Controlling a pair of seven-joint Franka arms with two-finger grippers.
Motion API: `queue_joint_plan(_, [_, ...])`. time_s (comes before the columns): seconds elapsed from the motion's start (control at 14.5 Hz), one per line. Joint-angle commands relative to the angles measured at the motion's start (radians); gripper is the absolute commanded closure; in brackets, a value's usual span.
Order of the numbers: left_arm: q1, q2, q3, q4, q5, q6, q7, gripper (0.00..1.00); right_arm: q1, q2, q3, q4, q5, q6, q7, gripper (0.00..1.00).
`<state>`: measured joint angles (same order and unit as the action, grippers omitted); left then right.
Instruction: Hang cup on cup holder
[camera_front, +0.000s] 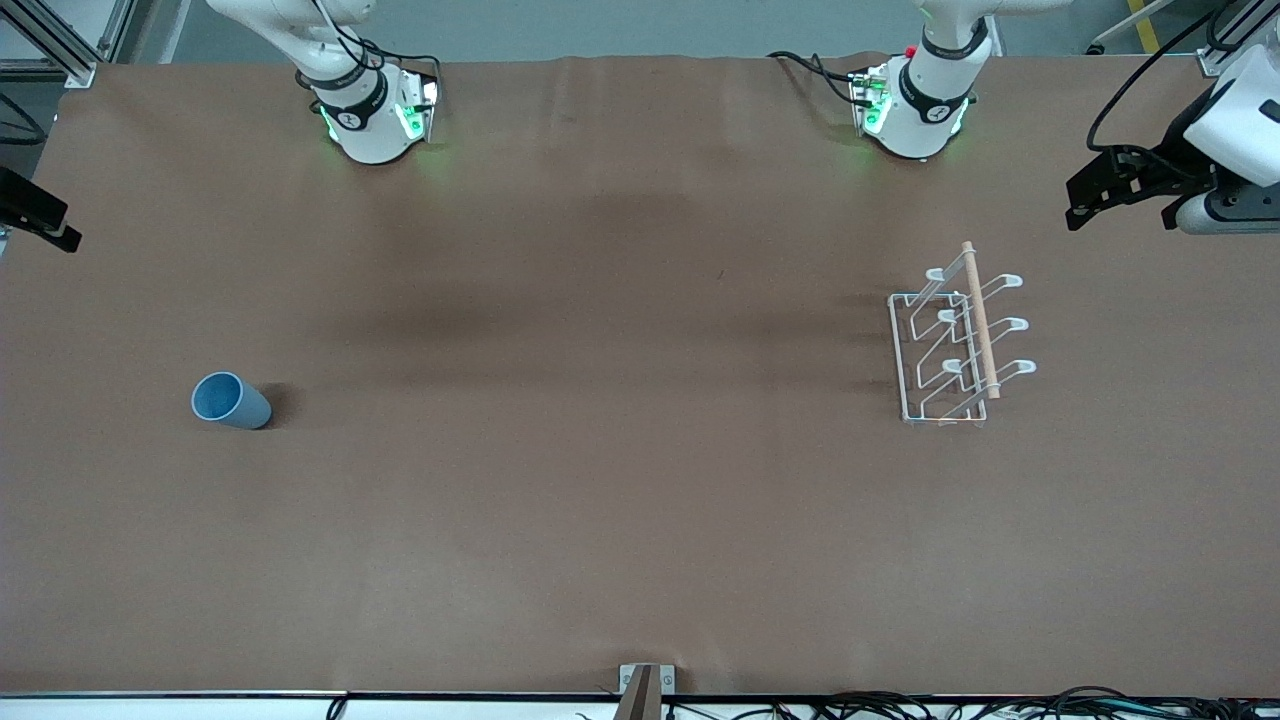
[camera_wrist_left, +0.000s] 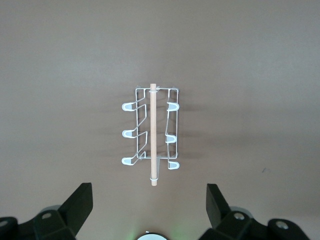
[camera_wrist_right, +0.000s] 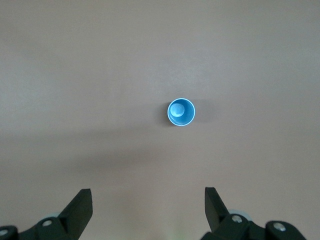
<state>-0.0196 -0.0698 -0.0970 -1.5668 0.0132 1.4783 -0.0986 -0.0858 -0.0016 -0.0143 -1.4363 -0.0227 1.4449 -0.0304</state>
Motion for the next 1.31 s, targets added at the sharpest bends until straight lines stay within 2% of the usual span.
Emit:
queue_joint_plan(0.0, [0.0,0.011,-0.003,0.028,0.001,-0.023,0.01,0.0,-0.008,-0.028,-0.001,-0.035,0.004,0.015,-0.013,0.01])
queue_joint_plan(0.69, [0.006,0.011,-0.003,0.028,0.001,-0.023,0.011,0.0,-0.011,-0.021,-0.003,-0.035,0.004,0.02,-0.011,0.01])
queue_joint_plan(0.97, [0.006,0.012,-0.003,0.028,-0.001,-0.023,0.011,0.0,-0.055,0.035,-0.003,-0.047,0.004,0.051,-0.013,0.01])
queue_joint_plan(1.1, [0.006,0.013,0.0,0.028,-0.001,-0.023,0.011,0.0,-0.084,0.045,-0.001,-0.131,0.004,0.151,-0.034,0.01])
queue_joint_plan(1.24, [0.006,0.013,-0.003,0.028,0.001,-0.023,0.011,0.0,-0.107,0.049,-0.001,-0.257,0.006,0.311,-0.057,0.01])
